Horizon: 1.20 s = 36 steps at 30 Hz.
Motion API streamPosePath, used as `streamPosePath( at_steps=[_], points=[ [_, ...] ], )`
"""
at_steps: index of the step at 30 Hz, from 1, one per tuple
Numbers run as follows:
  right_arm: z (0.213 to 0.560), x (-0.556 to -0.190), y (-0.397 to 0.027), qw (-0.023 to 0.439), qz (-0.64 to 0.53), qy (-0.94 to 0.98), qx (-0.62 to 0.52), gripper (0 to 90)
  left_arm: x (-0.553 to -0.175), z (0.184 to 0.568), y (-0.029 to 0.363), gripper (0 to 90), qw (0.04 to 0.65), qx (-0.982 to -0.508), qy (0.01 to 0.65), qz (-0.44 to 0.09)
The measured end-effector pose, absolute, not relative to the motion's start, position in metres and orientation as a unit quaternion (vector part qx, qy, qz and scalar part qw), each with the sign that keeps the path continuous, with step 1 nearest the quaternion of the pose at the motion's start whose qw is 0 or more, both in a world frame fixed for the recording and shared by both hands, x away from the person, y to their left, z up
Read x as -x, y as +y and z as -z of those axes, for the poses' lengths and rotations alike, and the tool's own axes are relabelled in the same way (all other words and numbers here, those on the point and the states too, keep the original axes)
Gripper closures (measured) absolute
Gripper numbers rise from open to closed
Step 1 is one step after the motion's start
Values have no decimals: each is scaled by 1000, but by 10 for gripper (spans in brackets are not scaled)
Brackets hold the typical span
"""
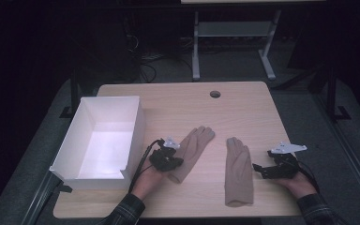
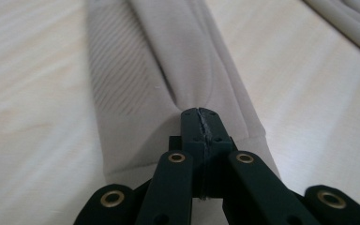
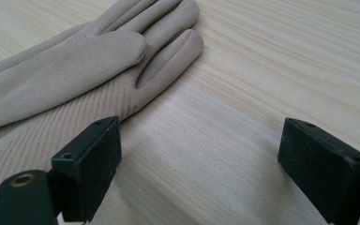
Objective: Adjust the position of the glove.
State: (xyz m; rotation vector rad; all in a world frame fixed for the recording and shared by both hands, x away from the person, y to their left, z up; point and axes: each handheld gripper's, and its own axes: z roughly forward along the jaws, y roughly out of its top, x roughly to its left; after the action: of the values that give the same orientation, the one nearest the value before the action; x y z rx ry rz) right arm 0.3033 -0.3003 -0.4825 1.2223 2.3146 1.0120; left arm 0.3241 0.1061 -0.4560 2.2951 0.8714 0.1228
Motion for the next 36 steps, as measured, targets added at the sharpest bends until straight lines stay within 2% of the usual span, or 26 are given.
streamPosePath(
  at_steps=[12, 17, 19, 25, 31, 36],
  points=[
    [483, -304, -300, 168, -356, 814, -428, 129, -305, 458, 82, 896, 340, -897, 280, -15],
    [483, -304, -300, 168, -356, 814, -428, 129, -305, 457, 81, 890, 346, -895, 281, -13],
    [483, -304, -300, 168, -356, 814, -428, 129, -307, 453, 85, 845, 354, -890, 288, -23],
    [483, -304, -300, 168, -356, 814, -428, 129, -317, 445, 96, 781, 363, -877, 310, -54],
    [483, -304, -300, 168, -357, 814, -426, 130, -338, 448, 106, 638, 355, -866, 342, -88],
    [483, -305, -300, 168, -357, 814, -426, 129, -348, 453, 106, 611, 352, -865, 347, -91]
  ],
)
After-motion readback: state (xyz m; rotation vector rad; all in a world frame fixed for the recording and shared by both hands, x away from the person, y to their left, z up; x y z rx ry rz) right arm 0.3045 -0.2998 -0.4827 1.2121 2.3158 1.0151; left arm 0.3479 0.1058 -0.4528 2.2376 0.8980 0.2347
